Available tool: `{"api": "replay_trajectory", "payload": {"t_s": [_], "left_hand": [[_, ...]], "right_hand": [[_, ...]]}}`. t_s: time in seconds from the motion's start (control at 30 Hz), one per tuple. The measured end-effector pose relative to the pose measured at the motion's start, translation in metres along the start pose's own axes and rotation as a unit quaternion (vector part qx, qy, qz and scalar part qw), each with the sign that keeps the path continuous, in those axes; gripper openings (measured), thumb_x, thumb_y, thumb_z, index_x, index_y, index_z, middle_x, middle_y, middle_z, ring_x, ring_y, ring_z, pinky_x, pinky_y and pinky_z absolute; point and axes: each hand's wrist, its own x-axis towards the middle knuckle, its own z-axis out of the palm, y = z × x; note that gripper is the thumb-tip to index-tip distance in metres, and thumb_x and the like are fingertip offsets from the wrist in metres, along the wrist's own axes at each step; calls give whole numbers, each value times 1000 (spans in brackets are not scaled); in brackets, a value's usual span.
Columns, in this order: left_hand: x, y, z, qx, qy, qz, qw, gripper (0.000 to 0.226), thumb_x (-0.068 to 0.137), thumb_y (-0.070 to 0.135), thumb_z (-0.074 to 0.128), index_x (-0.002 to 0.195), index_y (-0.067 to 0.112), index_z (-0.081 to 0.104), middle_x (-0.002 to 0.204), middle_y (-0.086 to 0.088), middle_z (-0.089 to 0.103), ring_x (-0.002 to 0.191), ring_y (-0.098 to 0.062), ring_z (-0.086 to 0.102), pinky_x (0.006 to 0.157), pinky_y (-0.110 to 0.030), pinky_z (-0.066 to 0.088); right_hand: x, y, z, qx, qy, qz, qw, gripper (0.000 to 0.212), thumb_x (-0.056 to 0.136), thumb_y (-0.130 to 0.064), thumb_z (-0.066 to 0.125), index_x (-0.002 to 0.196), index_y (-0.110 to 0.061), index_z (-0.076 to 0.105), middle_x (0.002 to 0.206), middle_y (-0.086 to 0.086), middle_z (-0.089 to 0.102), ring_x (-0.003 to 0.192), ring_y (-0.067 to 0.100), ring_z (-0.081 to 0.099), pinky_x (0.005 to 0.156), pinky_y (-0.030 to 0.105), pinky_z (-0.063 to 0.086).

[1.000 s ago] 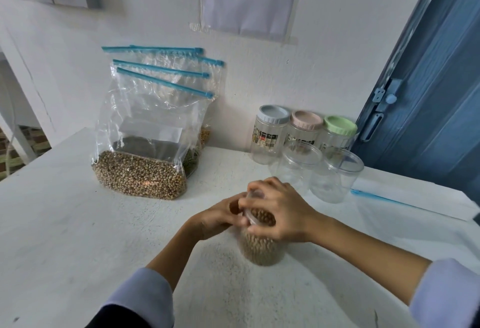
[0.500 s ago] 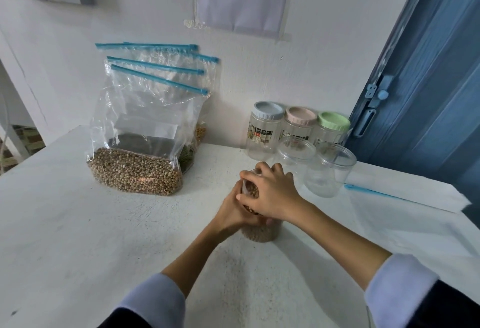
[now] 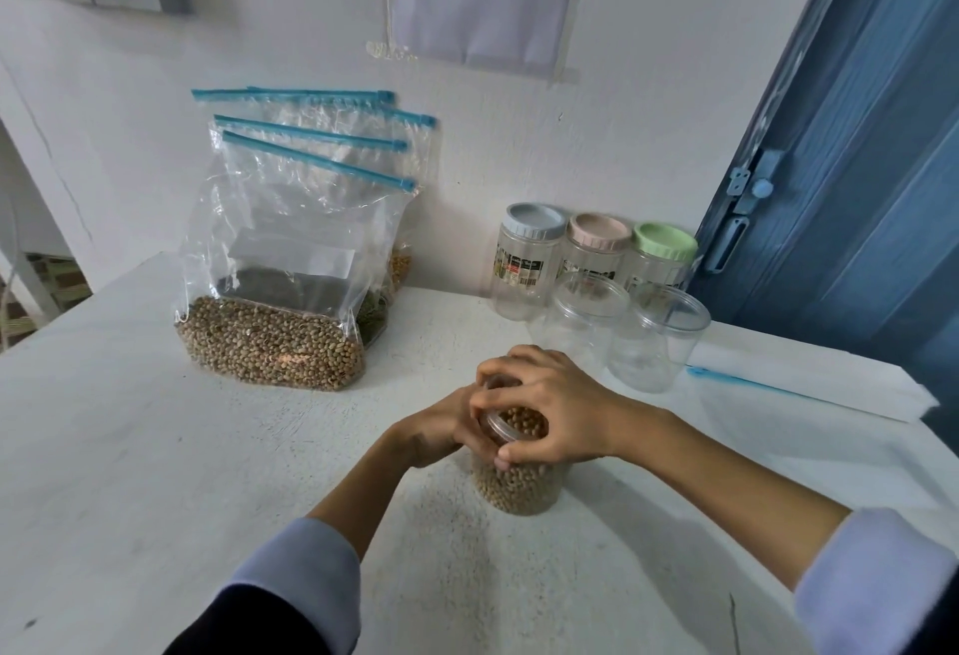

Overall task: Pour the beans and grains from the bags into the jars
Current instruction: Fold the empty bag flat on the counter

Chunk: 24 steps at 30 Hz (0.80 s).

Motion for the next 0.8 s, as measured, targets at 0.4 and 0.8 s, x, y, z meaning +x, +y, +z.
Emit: {"api": "replay_trajectory", "payload": {"t_s": [0.4,0.8], "left_hand": [[-1,-5,2,-9,-7,-12,1000,75,47,4,76,118,13,53,117,-3,64,112,-20,61,87,-29,53],[0,-5,5,15,0,-6,1000,105,40,33,93,132,26,41,131,-1,55,124,-20,52,100,-31,46]], "right_hand": [[-3,-16,-18,181,51,-86,978,30,73,-23,72,101,-17,75,105,-1,69,109,14,56,99,31,40],[-13,7,-51,-59,53,227,971,59,86,-68,41,117,-22,59,99,-2,62,94,16,59,74,29,40]]}}
